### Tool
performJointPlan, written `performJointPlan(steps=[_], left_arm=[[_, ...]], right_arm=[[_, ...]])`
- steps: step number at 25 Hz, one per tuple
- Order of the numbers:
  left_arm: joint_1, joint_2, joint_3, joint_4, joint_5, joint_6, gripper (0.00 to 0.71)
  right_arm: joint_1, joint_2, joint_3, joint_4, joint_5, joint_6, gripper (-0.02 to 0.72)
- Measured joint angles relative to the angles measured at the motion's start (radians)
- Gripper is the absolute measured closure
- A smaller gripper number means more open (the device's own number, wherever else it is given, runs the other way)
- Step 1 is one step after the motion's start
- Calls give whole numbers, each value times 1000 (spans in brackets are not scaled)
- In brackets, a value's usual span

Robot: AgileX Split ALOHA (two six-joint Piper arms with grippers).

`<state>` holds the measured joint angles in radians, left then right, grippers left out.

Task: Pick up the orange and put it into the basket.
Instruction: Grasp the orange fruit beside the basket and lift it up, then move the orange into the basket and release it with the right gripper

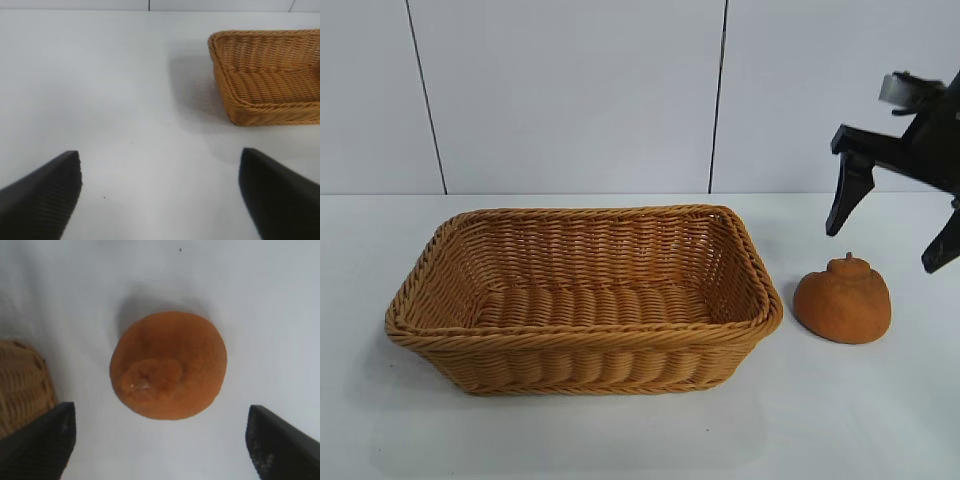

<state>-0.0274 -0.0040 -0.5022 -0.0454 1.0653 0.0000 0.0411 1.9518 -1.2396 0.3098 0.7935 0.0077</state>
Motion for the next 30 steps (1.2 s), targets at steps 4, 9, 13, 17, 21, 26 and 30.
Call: performJointPlan(steps=[4, 9, 13, 17, 21, 26, 30], left_arm=[[0, 0, 0, 0, 0, 0, 98], [0, 0, 0, 0, 0, 0, 98], [0, 0, 0, 0, 0, 0, 98], [0, 0, 0, 0, 0, 0, 98], [0, 0, 0, 0, 0, 0, 98], [0, 0, 0, 0, 0, 0, 98], [0, 0, 0, 1, 0, 0, 98]], right_arm=[[0, 84, 0, 43, -21, -35, 90], [0, 95, 0, 56, -36, -54, 381], [0, 87, -1, 56, -38, -57, 681], [0, 25, -1, 59, -34, -71, 682], [0, -97, -14, 56, -20, -80, 682], [0, -227, -88, 66, 51, -80, 682], [20, -274, -117, 72, 78, -80, 682]])
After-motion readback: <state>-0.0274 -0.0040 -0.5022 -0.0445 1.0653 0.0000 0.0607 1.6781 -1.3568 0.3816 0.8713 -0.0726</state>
